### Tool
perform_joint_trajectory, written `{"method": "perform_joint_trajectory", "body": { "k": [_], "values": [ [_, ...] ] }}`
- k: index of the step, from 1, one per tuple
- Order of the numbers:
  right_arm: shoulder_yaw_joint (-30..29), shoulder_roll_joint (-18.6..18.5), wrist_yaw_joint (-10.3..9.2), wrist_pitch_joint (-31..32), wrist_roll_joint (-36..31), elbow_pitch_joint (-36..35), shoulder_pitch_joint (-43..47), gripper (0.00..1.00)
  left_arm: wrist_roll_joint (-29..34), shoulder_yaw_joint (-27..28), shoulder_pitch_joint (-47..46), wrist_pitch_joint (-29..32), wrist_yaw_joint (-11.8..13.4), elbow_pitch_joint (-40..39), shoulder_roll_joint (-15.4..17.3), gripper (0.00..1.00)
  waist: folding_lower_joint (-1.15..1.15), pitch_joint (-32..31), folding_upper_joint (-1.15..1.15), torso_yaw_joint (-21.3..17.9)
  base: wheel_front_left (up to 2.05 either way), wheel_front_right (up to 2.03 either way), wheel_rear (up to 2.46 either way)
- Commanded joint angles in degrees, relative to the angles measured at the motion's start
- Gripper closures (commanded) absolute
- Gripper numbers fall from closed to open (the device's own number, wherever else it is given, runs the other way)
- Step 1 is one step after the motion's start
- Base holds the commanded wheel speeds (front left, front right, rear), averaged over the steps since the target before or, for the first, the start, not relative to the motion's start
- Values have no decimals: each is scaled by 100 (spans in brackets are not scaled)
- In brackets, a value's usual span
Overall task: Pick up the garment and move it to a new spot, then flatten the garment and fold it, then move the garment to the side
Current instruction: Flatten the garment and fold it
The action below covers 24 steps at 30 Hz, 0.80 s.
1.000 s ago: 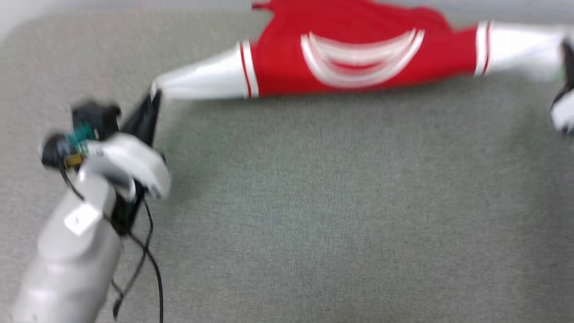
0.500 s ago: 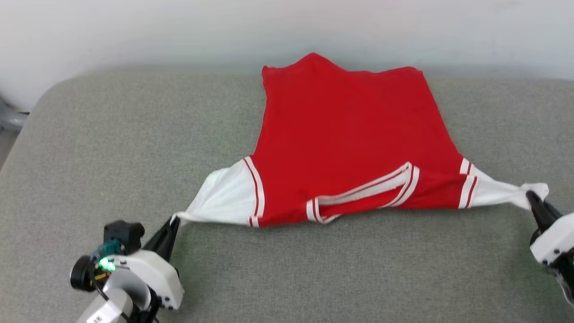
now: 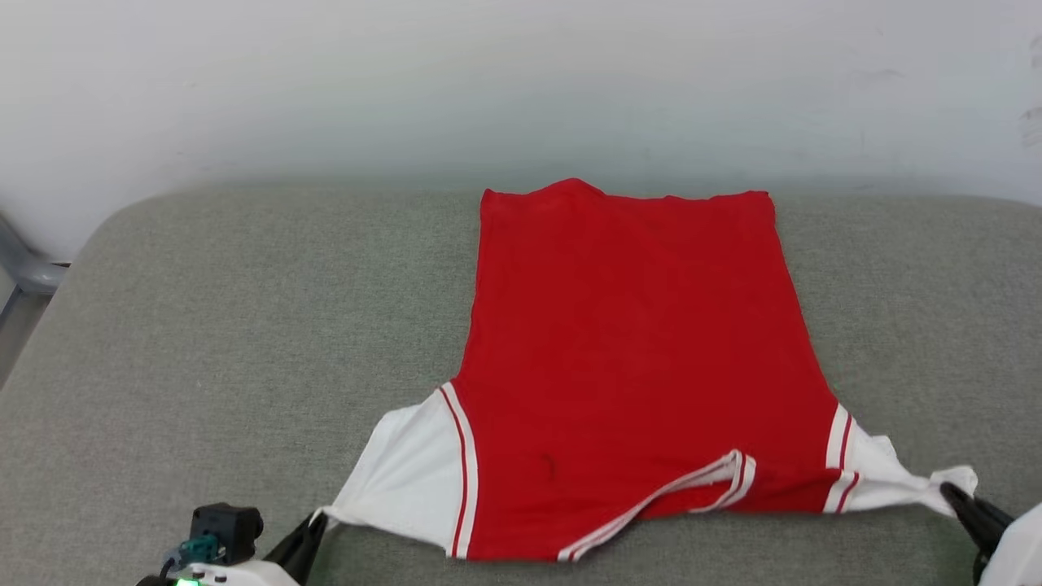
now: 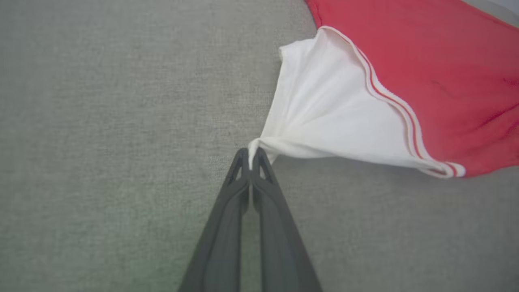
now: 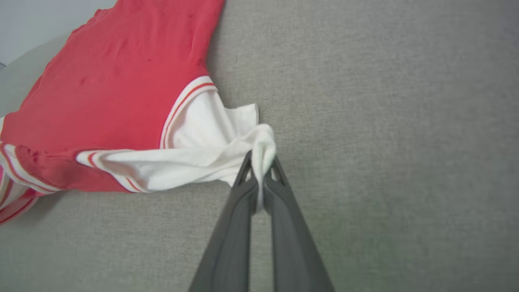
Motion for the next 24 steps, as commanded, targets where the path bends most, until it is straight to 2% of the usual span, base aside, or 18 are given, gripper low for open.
{"method": "perform_joint_trajectory", "body": {
  "k": [1,9,15,17,24],
  "values": [
    [-2,-110,-9,89,53,-115,223,100,-41,10,189,83,46,-102,91,100,1,-35,-1,-7,0,0,0],
    [-107,-467,-8,767,356,-855,1098,100,-346,16,965,684,136,-1006,507,100,1,-86,-1,-18,0,0,0],
    [-269,-535,-8,1061,468,-1193,1263,100,-465,-15,1010,1000,209,-1593,566,100,1,28,-1,23,0,0,0],
    [-348,-582,-8,1134,441,-1295,1180,0,-470,-56,951,1134,214,-1790,604,100,1,97,-1,32,0,0,0],
    [-821,-753,-7,1855,697,-1923,787,0,-428,-153,801,1746,286,-2684,899,100,1,570,-1,129,0,0,0]
  ]
}}
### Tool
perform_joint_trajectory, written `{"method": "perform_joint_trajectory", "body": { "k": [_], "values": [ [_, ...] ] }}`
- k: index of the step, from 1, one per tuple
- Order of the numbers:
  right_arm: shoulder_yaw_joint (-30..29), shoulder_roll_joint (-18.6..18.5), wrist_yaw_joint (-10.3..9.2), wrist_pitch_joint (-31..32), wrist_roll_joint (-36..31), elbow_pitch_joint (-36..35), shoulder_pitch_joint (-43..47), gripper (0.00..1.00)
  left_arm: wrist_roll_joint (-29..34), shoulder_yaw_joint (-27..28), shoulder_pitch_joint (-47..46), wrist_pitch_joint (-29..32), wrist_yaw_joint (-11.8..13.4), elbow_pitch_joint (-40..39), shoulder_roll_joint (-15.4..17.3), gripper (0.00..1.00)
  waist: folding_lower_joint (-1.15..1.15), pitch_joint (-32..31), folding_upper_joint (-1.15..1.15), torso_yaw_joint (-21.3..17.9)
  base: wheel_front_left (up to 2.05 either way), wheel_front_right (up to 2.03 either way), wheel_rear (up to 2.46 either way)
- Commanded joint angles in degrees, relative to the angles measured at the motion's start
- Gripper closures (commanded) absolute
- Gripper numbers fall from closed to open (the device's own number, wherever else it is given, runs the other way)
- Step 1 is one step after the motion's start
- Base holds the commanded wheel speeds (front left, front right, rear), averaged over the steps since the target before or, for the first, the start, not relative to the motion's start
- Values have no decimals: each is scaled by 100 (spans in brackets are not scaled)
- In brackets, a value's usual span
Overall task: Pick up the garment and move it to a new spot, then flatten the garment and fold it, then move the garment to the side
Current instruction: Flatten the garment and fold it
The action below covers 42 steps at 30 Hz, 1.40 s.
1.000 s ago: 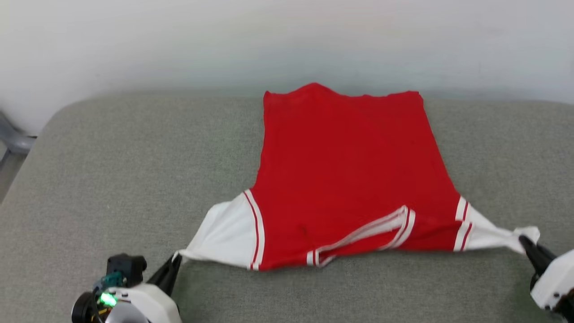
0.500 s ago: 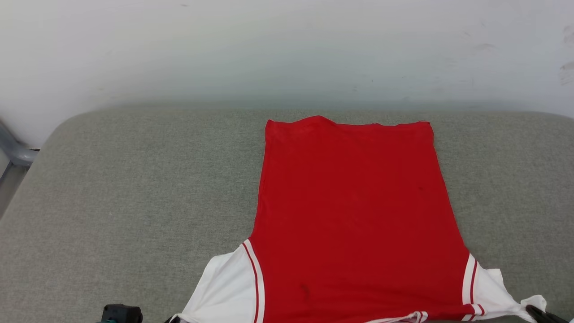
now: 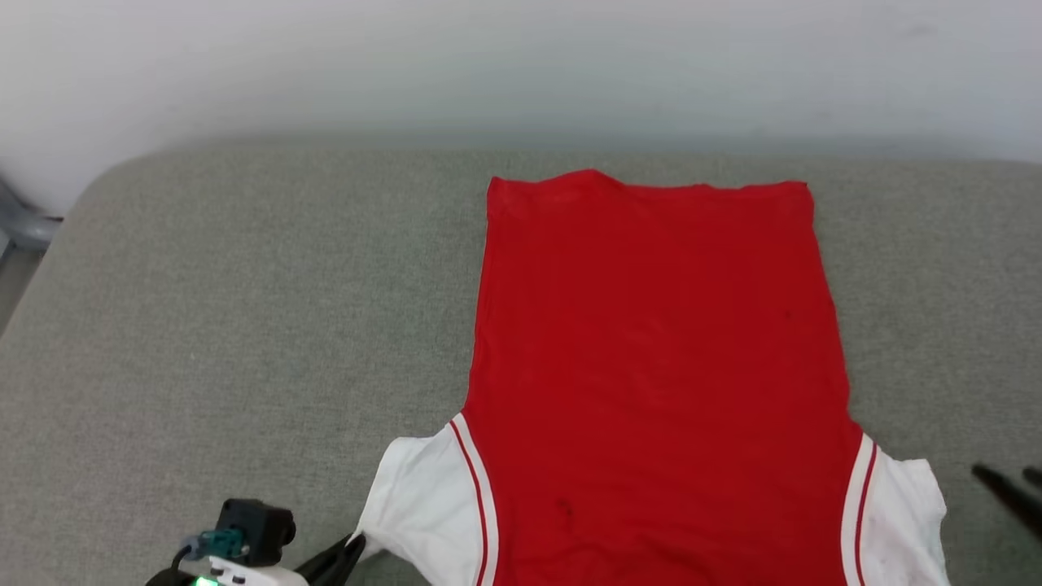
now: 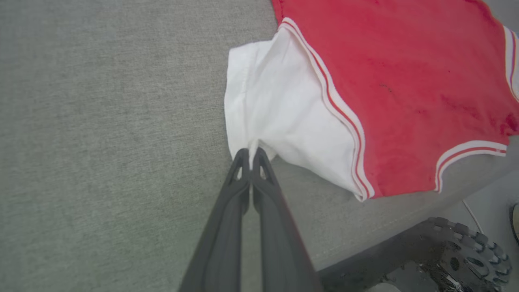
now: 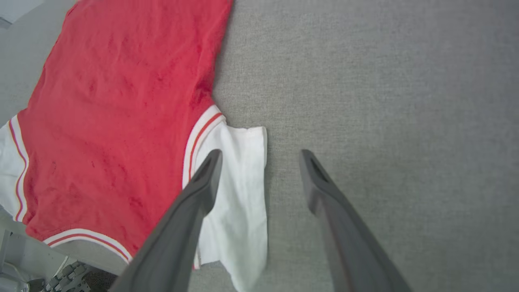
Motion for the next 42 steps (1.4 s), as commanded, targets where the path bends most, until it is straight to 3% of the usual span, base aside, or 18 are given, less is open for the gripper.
{"method": "perform_joint_trajectory", "body": {
  "k": [1,5,11,17,20,26,32,42],
  "values": [
    [-138,-54,-4,212,49,-149,-198,0,-13,3,-101,148,43,-224,81,100,0,262,0,77,0,0,0],
    [-506,-90,-4,932,-80,-505,-822,0,7,-64,-151,631,121,-892,315,100,0,744,0,243,0,0,0],
    [-733,139,-4,2105,-521,-573,-2314,0,145,-130,-405,1103,232,-1764,495,100,0,1490,0,580,0,0,0],
    [-812,470,-4,2968,-1292,-45,-3916,0,260,-283,-687,1545,240,-2326,568,100,0,2066,0,956,0,0,0],
    [-995,670,-4,3367,-2054,559,-4966,0,406,-368,-901,1649,265,-2656,485,100,0,2420,0,1240,0,0,0],
    [-1278,727,-4,3660,-2927,1105,-5828,0,530,-451,-1096,1575,206,-2827,333,100,0,2782,0,1512,0,0,0],
    [-1518,776,-4,3741,-3389,1352,-6292,0,565,-496,-1256,1445,132,-2835,200,100,0,3019,0,1671,0,0,0],
    [-1361,909,-4,3877,-3764,1551,-6179,0,588,-538,-1411,1259,69,-2750,44,100,0,3222,0,1836,0,0,0]
  ]
}}
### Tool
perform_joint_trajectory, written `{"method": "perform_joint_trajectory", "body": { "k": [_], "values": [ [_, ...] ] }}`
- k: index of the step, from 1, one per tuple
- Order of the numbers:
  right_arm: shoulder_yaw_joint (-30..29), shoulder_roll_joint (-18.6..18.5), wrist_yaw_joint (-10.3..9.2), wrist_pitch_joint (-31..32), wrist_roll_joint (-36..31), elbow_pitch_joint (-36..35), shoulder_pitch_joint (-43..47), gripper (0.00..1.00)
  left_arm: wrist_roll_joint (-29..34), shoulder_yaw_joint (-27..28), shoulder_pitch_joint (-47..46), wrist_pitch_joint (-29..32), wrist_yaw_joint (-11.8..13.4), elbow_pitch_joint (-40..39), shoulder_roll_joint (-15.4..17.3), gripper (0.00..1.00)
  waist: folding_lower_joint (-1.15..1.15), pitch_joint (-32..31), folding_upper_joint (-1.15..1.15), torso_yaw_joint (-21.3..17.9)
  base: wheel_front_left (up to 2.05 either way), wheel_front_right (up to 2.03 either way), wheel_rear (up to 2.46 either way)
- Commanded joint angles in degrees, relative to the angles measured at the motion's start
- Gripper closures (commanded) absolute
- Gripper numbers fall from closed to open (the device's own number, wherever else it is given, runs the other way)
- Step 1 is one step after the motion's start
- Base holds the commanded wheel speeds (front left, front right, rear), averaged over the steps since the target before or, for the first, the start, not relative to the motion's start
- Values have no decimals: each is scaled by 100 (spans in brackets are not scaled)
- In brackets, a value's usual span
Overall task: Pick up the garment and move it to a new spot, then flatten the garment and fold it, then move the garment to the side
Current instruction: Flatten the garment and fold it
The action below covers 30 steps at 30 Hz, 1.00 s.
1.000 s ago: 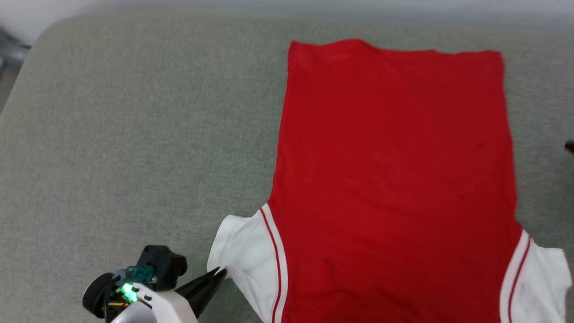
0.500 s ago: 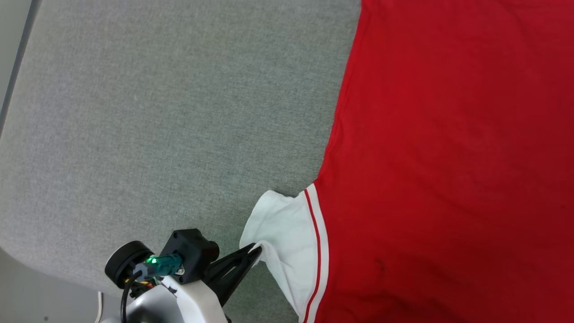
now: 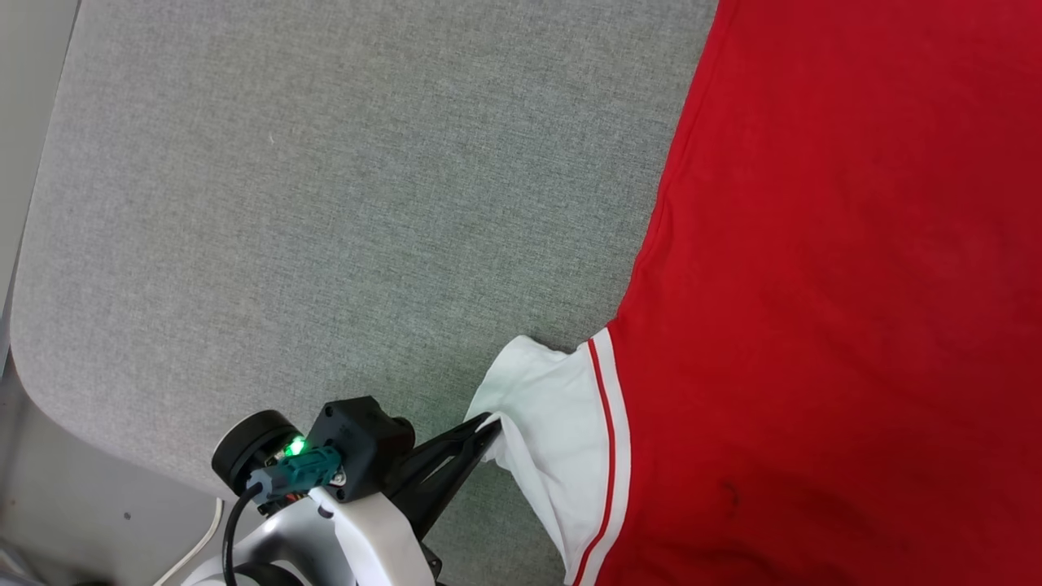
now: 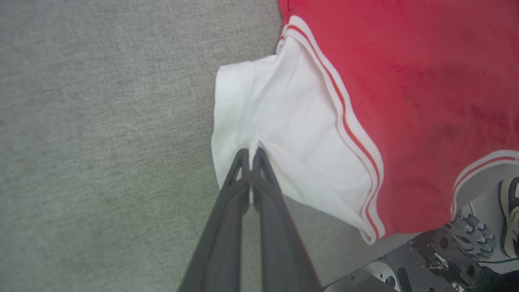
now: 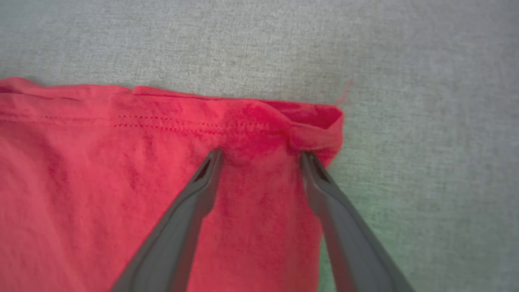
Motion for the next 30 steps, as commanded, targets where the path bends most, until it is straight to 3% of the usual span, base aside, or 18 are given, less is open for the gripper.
{"method": "perform_joint_trajectory", "body": {
  "k": [1,2,3,4,15,30],
  "values": [
    [78,110,-4,83,1,111,190,0,-11,-10,-57,-38,-10,6,-34,100,0,6,0,12,0,0,0],
    [97,120,-4,98,12,118,239,16,-15,-15,-65,-41,-8,15,-42,100,0,6,0,19,0,0,0],
    [114,118,-4,108,20,130,282,77,-17,-15,-70,-38,-5,20,-46,100,0,6,0,27,0,0,0],
    [152,95,-4,117,34,142,318,100,-19,-15,-79,-35,1,24,-49,100,0,5,0,33,0,0,0],
    [190,-111,-5,-72,55,164,622,100,-16,21,-95,-48,101,108,-57,100,0,-302,0,-125,0,0,0],
    [360,-27,-5,-446,758,-32,2170,100,-90,120,150,-146,269,417,-2,100,0,-1573,0,-836,0,0,0]
  ]
}}
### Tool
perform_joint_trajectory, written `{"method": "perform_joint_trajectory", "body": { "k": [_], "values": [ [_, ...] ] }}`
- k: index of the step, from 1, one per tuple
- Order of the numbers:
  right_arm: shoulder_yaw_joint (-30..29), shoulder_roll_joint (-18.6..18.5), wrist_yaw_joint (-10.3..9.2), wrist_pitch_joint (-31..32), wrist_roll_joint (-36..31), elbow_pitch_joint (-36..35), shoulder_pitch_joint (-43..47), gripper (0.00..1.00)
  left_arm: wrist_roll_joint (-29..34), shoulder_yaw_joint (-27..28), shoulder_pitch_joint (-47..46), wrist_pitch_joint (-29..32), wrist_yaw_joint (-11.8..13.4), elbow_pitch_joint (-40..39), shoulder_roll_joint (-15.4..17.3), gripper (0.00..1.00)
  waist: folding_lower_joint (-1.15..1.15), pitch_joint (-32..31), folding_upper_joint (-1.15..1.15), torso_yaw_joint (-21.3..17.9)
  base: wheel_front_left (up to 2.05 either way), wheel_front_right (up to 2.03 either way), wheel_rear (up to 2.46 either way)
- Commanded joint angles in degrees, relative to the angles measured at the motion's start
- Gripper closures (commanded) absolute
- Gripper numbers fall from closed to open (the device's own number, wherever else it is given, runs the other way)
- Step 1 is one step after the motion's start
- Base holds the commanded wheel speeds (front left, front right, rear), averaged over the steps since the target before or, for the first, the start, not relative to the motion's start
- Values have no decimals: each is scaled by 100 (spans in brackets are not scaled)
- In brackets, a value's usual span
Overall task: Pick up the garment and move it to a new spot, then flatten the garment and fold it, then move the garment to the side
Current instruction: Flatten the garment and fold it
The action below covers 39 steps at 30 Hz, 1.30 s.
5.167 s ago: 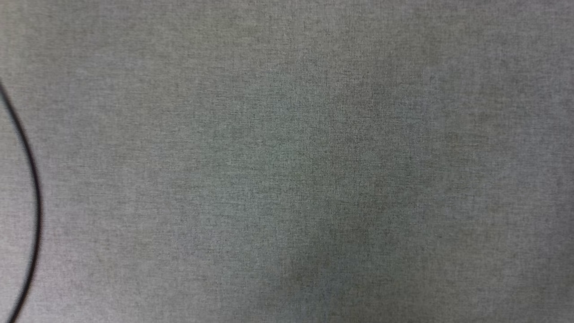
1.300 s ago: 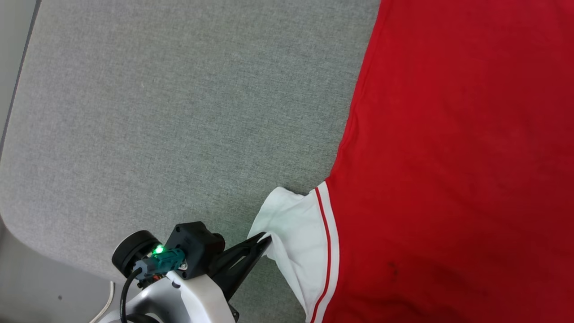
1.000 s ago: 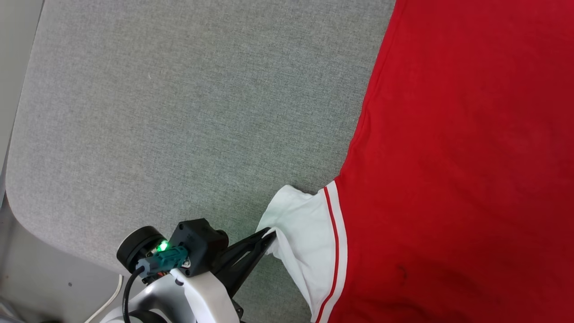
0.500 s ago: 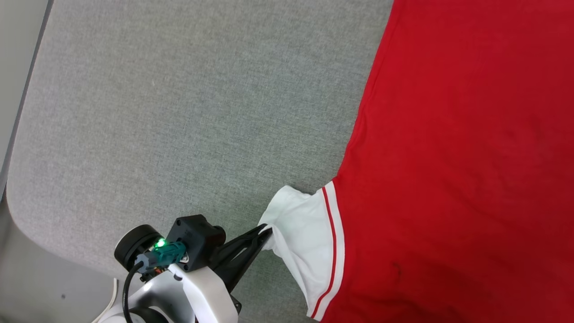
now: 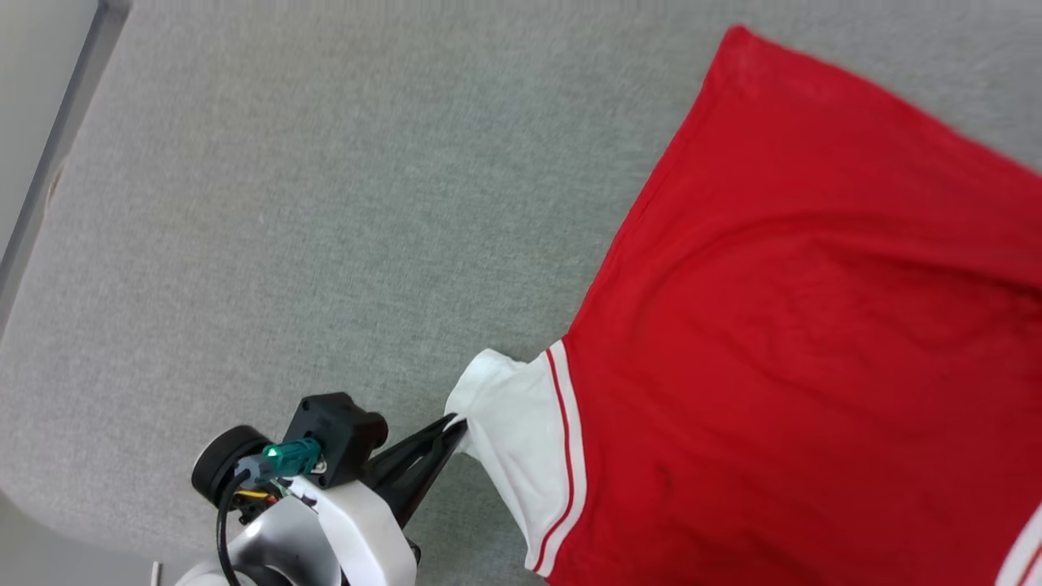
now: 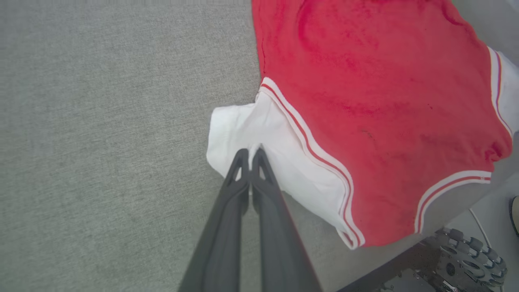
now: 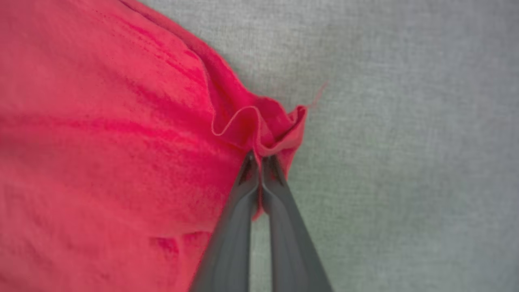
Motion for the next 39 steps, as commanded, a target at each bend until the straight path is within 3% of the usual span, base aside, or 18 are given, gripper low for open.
{"method": "perform_joint_trajectory", "body": {
  "k": [1,17,26,34,35,36,39],
  "values": [
    [-11,41,-6,-45,115,-49,269,100,-46,37,76,-42,39,27,-8,100,0,-369,0,-272,0,0,0],
    [-33,270,-6,-386,1106,-1116,2676,100,-232,185,688,-352,355,256,-18,100,0,-1339,0,-985,0,0,0],
    [-309,536,-6,-316,1234,-1493,3709,100,-304,172,795,-494,411,370,-126,100,0,-1509,0,-1071,0,0,0],
    [-320,626,-6,-344,1241,-1492,3906,100,-309,133,723,-543,366,427,-171,100,0,-1497,0,-1029,0,0,0],
    [-327,594,-6,-378,1225,-1526,3855,18,-307,129,720,-539,361,426,-163,100,0,-1499,0,-1022,0,0,0],
    [-342,579,-6,-380,1236,-1545,3797,0,-307,129,720,-535,359,426,-150,100,0,-1503,0,-1017,0,0,0],
    [-362,528,-6,-247,1373,-1691,3589,0,-300,135,721,-527,356,413,-113,100,0,-1512,0,-998,0,0,0]
  ]
}}
